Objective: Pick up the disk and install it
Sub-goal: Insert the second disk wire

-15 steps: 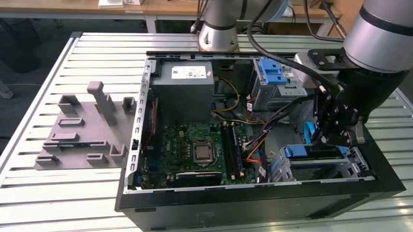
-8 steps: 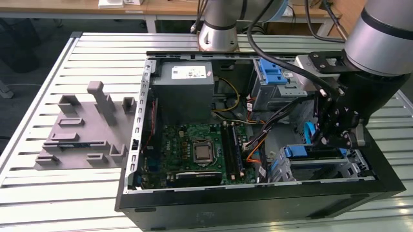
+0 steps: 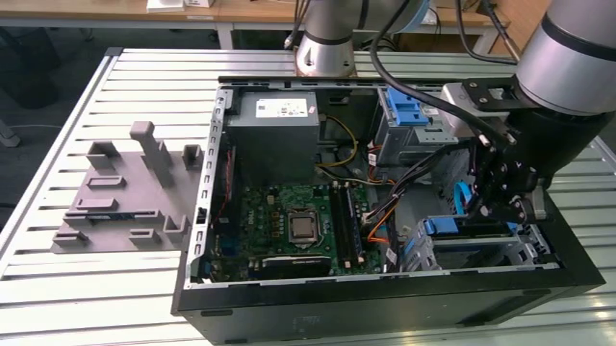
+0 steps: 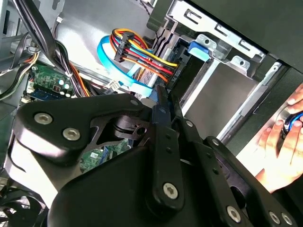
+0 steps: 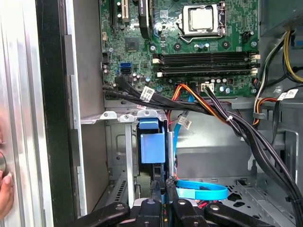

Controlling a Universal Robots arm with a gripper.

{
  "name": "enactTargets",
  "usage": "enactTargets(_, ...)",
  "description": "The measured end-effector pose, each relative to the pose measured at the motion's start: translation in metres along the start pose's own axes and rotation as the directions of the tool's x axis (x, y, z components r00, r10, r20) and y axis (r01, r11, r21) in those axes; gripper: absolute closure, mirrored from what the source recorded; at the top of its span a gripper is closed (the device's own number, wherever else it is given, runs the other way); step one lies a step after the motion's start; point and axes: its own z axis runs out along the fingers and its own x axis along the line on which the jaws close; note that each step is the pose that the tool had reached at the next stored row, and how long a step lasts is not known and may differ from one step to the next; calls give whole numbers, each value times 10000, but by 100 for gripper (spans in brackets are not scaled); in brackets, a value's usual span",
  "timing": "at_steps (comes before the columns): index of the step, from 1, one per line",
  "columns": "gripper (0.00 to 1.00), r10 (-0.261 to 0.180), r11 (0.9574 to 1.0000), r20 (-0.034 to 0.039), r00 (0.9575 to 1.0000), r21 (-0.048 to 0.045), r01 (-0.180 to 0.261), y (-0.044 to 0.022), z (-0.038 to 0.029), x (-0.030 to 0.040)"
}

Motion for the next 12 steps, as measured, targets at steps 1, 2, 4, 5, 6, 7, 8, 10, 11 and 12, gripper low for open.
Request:
enactTargets(1, 84, 2, 10000, 10, 10000, 0, -2, 0, 1, 3)
enactTargets(2, 84, 2, 10000, 12, 10000, -1, -2, 0, 2, 6)
enactTargets(4, 84, 1, 10000, 15, 10000, -1, -1, -1, 5, 10)
enactTargets(5, 84, 1, 10000, 14, 10000, -1, -1, -1, 6, 11)
enactTargets(6, 84, 1, 10000, 13, 10000, -1, -1, -1, 7, 11)
enactTargets(7, 84, 1, 10000, 13, 10000, 0, -1, -1, 7, 11)
enactTargets(8, 84, 1, 10000, 16, 10000, -1, -1, -1, 7, 12)
enactTargets(10, 84, 2, 10000, 27, 10000, -1, -2, -1, 7, 12)
enactTargets(11, 84, 2, 10000, 31, 10000, -2, -2, -1, 7, 12)
enactTargets(12, 84, 3, 10000, 34, 10000, -2, -3, -1, 6, 12)
